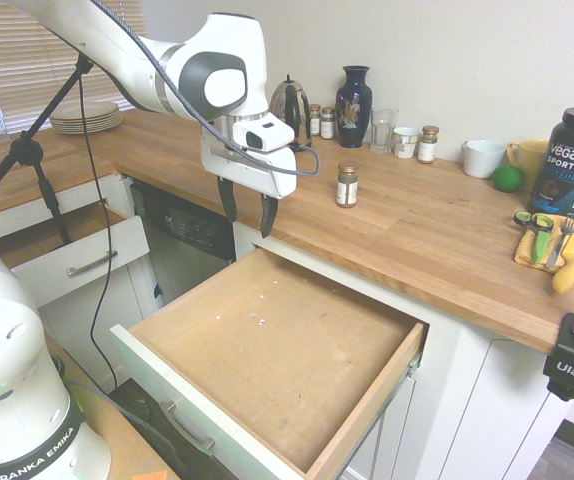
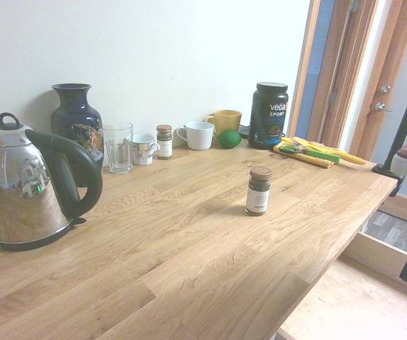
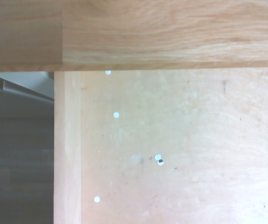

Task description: Put seasoning jar in the drawer

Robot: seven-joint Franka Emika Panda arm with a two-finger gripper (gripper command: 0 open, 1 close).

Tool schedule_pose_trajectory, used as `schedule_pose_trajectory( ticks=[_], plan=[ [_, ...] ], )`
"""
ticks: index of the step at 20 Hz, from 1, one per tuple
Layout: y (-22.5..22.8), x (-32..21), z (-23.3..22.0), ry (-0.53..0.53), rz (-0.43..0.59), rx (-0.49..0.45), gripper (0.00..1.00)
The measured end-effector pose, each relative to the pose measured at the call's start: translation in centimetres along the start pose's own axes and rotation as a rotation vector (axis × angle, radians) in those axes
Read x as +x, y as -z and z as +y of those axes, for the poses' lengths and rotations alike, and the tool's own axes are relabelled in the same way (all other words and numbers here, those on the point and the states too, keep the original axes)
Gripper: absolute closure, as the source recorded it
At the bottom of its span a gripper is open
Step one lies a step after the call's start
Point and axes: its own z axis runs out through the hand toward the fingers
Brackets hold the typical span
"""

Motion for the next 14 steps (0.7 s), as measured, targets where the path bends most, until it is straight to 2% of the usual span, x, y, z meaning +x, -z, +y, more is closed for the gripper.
schedule_pose_trajectory(
  ticks=[6,14],
  plan=[
    [0.1,0.9,-0.5,-0.014,0.016,0.025,0.00],
    [2.0,7.6,-4.8,-0.056,0.021,0.040,0.00]
  ],
)
